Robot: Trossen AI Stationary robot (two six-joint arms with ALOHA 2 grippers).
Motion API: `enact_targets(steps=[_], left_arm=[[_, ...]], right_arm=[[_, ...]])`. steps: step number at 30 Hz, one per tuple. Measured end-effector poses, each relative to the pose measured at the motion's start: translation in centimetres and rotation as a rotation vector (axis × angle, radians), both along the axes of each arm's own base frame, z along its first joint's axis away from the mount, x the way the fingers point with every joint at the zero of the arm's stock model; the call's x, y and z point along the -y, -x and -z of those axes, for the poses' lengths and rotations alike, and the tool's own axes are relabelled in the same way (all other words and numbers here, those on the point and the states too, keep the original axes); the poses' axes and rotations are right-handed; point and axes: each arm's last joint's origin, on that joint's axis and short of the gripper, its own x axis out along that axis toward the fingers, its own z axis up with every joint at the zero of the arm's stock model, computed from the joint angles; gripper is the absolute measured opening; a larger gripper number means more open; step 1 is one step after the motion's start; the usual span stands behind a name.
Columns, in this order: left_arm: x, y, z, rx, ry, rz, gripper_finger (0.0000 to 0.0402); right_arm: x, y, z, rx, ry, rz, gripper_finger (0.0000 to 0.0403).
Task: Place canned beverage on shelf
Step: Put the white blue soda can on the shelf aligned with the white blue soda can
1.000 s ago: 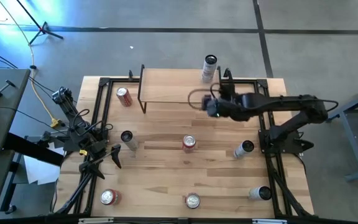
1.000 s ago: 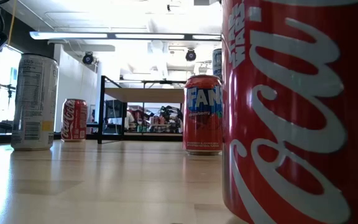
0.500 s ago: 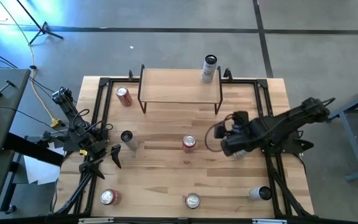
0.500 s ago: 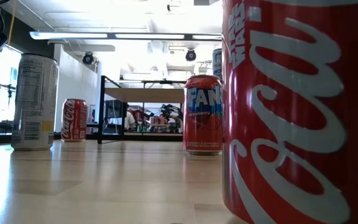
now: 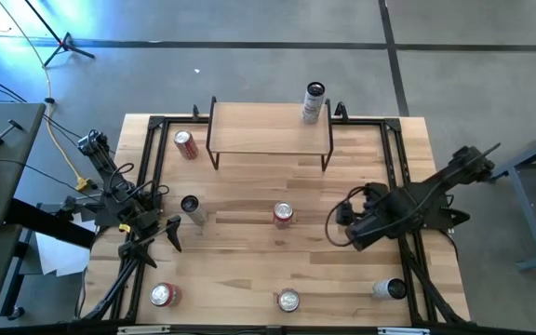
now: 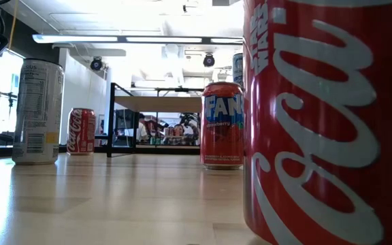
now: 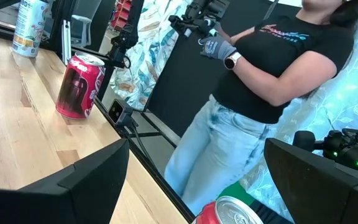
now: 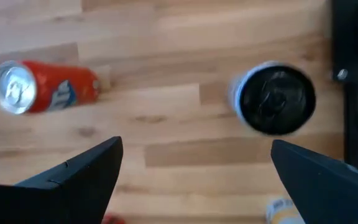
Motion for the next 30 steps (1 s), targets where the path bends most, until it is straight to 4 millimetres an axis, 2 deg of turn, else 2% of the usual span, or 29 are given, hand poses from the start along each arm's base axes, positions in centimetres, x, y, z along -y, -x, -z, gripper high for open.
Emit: enact_targets(steps=[14, 20, 26, 30], left_arm=[[0.0, 0.0, 0.0, 0.000, 0.000, 0.000, 0.0360], [0.0, 0.0, 0.0, 0.000, 0.000, 0.000, 0.0360], [0.0, 0.0, 0.0, 0.000, 0.000, 0.000, 0.0360], [0.0, 0.0, 0.0, 0.000, 0.000, 0.000, 0.0360]], right_arm=[[-0.1, 0.8, -0.3, -0.074, -0.136, -0.097, 0.0399], [0.5, 2.3, 1.3, -0.164, -0.182, -0.147, 0.0399], [1.9, 4.5, 1.6, -0.145, -0.166, -0.189, 0.0399], [2.3, 5.0, 2.0, -0.144, -0.142, -0.217, 0.0399]])
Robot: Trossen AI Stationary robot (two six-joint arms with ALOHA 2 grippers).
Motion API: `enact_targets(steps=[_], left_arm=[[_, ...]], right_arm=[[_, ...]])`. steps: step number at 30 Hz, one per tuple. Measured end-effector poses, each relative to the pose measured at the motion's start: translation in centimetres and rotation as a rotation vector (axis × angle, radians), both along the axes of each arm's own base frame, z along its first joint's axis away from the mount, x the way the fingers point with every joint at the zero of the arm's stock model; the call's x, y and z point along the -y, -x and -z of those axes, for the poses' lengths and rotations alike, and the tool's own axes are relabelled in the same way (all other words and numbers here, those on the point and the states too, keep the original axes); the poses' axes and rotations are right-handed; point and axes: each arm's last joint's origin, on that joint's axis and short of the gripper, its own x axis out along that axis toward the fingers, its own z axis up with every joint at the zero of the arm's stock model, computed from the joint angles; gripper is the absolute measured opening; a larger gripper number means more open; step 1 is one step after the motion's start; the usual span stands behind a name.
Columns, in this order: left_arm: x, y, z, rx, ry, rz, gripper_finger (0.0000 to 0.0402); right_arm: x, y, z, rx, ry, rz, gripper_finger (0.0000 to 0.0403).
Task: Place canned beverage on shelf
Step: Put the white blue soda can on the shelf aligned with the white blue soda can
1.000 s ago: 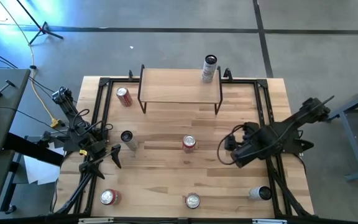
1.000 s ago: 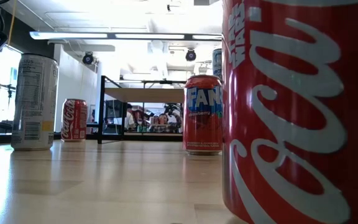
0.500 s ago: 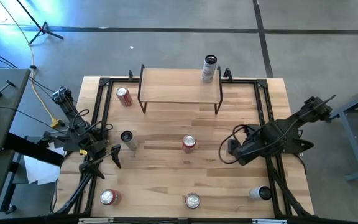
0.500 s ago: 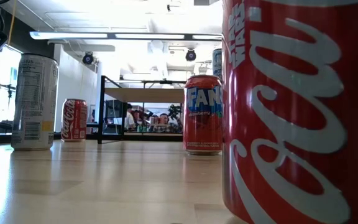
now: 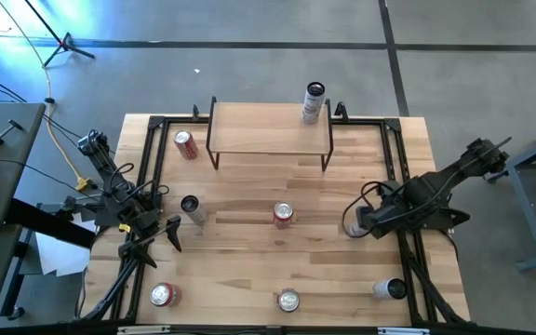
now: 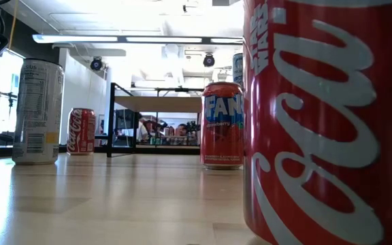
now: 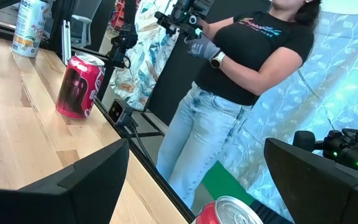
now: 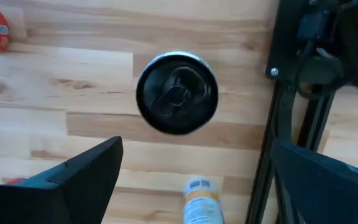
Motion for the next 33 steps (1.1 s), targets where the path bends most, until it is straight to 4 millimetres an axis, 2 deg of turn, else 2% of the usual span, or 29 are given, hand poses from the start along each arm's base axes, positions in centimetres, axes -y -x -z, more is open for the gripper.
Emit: enact_targets(steps=[10, 18, 25, 33], left_arm=[[0.0, 0.0, 0.0, 0.000, 0.000, 0.000, 0.0360], [0.0, 0.0, 0.0, 0.000, 0.000, 0.000, 0.0360], [0.0, 0.0, 0.0, 0.000, 0.000, 0.000, 0.0360], [0.0, 0.0, 0.0, 0.000, 0.000, 0.000, 0.0360]], right_arm=[[-0.2, -0.8, 1.4, 0.044, 0.062, -0.019, 0.0399], [-0.3, -2.4, 2.7, -0.031, 0.105, -0.052, 0.0399], [0.5, -3.1, 2.8, -0.056, 0.060, -0.044, 0.0399], [0.6, -3.2, 2.8, -0.064, 0.034, -0.051, 0.0399]])
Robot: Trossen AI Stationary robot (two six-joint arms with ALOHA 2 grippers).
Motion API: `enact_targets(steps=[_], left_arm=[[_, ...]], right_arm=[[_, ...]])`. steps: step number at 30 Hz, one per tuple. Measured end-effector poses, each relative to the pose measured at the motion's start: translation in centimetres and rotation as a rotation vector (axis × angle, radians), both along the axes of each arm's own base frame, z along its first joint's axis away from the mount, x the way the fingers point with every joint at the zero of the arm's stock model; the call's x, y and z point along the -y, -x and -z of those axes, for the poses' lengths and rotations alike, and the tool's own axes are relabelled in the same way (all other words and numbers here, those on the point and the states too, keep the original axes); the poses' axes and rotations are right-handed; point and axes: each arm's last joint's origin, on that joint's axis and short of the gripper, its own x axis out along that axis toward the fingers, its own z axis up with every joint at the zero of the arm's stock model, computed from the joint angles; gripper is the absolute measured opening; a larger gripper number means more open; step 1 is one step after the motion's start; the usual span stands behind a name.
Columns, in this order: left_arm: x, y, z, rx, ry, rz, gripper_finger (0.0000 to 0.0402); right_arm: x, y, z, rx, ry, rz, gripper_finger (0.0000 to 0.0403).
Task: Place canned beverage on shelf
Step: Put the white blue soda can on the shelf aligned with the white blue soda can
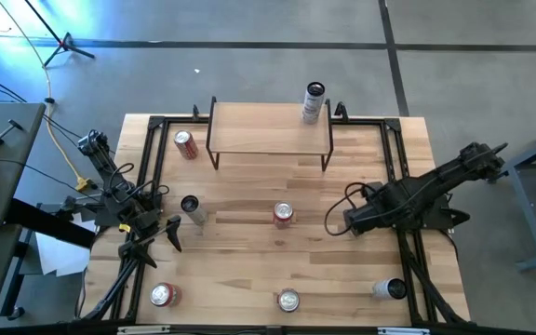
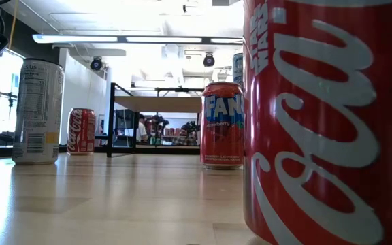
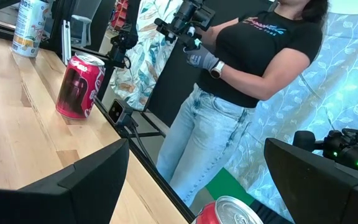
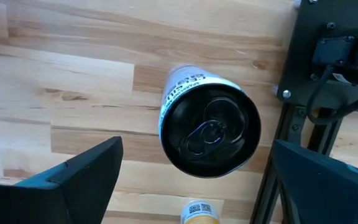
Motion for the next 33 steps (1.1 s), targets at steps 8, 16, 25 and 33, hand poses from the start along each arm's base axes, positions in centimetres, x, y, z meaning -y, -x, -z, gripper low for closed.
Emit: enact_targets(steps=[8, 16, 25, 33], left_arm=[[0.0, 0.0, 0.0, 0.000, 0.000, 0.000, 0.0360], [0.0, 0.0, 0.0, 0.000, 0.000, 0.000, 0.0360], [0.0, 0.0, 0.0, 0.000, 0.000, 0.000, 0.0360], [0.0, 0.0, 0.0, 0.000, 0.000, 0.000, 0.0360]], right_arm=[[0.0, 0.0, 0.0, 0.000, 0.000, 0.000, 0.0399], [-0.1, -0.2, 1.2, -0.017, -0.026, -0.004, 0.0399], [0.6, -0.5, 1.6, -0.021, -0.030, -0.036, 0.0396], [1.0, -0.6, 1.6, -0.023, -0.039, -0.042, 0.0378]])
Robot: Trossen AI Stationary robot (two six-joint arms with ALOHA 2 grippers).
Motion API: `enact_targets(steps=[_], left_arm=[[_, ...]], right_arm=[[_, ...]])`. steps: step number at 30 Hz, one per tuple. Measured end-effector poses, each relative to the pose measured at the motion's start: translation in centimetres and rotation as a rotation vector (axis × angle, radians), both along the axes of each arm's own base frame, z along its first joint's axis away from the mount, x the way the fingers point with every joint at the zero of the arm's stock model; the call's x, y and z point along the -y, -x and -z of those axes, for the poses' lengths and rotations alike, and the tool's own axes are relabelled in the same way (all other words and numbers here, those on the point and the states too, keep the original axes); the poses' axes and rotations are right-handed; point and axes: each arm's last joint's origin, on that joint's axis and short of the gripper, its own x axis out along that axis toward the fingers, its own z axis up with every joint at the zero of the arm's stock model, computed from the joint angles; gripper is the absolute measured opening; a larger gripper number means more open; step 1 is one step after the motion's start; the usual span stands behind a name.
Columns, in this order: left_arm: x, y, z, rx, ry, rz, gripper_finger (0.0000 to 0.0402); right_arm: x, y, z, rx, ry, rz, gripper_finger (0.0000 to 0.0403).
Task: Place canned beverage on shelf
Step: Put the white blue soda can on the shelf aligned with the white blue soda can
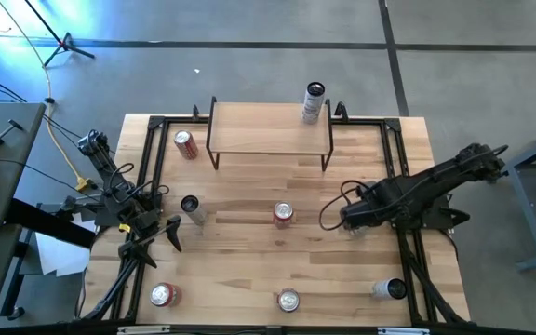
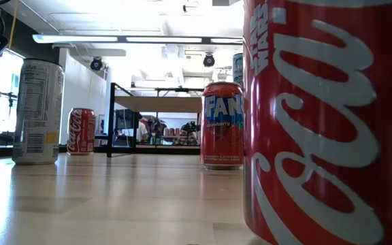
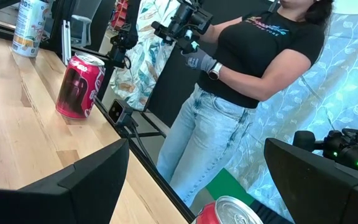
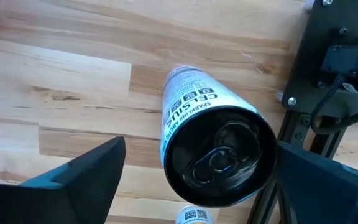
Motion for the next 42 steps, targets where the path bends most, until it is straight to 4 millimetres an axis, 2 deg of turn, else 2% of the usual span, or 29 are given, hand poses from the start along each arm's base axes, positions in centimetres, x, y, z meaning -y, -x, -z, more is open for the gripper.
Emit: enact_targets(steps=[8, 18, 33, 42], left_arm=[[0.0, 0.0, 0.0, 0.000, 0.000, 0.000, 0.0360], [0.0, 0.0, 0.0, 0.000, 0.000, 0.000, 0.0360], [0.0, 0.0, 0.0, 0.000, 0.000, 0.000, 0.0360], [0.0, 0.0, 0.0, 0.000, -0.001, 0.000, 0.0360]], right_arm=[[-0.1, 0.0, 0.0, -0.009, -0.020, 0.006, 0.0343], [0.0, 0.1, 0.0, -0.007, -0.020, 0.012, 0.0237], [-0.1, -0.4, 0.0, 0.040, -0.030, 0.056, 0.0235], [0.4, -1.9, -0.2, 0.055, -0.034, 0.073, 0.0235]])
